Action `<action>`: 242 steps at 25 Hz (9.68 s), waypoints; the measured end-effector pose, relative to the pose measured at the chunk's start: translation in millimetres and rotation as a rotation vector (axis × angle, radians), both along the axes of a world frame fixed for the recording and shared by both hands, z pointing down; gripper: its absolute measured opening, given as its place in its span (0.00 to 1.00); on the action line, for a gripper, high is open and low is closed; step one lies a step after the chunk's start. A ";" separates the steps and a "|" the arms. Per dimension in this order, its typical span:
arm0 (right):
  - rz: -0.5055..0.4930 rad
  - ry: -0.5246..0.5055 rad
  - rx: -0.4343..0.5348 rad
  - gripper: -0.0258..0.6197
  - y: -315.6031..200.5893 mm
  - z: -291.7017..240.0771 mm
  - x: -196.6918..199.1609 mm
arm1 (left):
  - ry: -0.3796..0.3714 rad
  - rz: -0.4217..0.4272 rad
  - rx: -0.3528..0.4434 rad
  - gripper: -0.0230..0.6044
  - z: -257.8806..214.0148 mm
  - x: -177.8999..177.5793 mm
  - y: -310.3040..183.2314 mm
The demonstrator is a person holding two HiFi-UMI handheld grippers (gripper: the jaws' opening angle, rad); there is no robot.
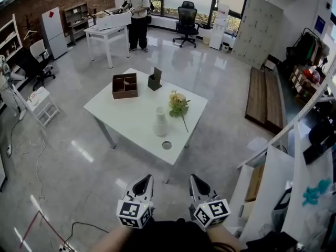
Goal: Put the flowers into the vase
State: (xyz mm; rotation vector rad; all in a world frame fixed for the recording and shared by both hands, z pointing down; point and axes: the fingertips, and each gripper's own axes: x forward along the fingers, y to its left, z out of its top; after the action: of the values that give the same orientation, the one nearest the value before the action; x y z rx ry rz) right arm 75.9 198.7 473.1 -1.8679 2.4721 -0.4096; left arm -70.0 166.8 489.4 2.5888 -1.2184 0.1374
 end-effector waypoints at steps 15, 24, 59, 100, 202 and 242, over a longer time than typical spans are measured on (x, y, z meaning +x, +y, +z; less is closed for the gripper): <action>0.074 0.019 -0.053 0.04 -26.5 19.8 -43.6 | 0.015 0.051 -0.053 0.04 23.3 -54.9 -38.8; 0.046 0.018 -0.065 0.04 -85.4 31.0 -28.2 | 0.011 0.049 -0.059 0.04 31.6 -35.4 -91.3; -0.133 0.014 -0.181 0.04 -339.8 46.3 62.8 | -0.030 -0.132 -0.095 0.04 19.3 35.5 -291.8; -0.223 0.168 -1.103 0.09 -453.3 261.0 124.3 | -0.036 -0.137 -0.165 0.04 40.7 14.5 -308.3; -0.542 0.476 -0.147 0.16 -360.7 75.8 -58.4 | 0.008 -0.225 -0.082 0.04 20.3 -9.9 -307.2; -0.588 0.493 -0.236 0.32 -347.9 66.8 -46.1 | 0.015 -0.198 -0.099 0.04 27.3 -0.9 -315.2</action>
State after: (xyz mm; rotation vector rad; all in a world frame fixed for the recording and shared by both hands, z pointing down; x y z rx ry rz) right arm 29.8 -149.2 539.9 -1.3857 3.4486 -0.2747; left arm -70.9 -148.4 516.7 2.3658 -1.4162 0.1345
